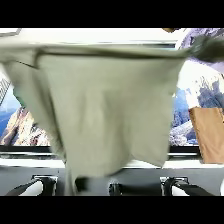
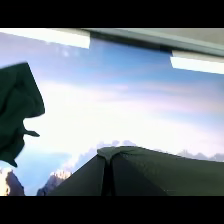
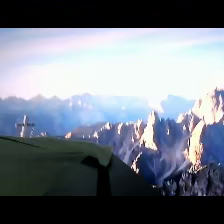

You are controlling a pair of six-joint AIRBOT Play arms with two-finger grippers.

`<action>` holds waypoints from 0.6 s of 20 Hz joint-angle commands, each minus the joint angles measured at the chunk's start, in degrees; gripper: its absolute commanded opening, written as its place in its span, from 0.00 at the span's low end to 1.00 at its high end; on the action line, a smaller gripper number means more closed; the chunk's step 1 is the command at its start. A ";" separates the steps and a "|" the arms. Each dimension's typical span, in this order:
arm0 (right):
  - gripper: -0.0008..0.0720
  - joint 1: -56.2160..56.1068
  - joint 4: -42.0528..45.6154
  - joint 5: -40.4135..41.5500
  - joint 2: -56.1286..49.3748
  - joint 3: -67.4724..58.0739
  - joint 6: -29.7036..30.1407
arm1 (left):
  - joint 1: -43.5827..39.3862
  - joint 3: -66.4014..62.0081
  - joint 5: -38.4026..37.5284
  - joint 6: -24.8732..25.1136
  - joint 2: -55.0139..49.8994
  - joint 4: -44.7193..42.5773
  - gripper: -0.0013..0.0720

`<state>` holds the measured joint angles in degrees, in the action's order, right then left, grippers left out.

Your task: Fold the clothes and pants, and hang the long-sleeved shirts on hangers.

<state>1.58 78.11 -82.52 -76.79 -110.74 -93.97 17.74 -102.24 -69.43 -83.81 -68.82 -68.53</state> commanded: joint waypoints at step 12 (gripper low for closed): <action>0.12 0.00 -12.09 11.34 -37.51 4.09 -1.84 | -11.91 2.40 9.09 -0.26 -40.63 2.05 0.11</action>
<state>1.63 69.12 -70.59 -111.55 -106.69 -95.66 6.59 -99.81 -58.98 -82.32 -106.87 -66.87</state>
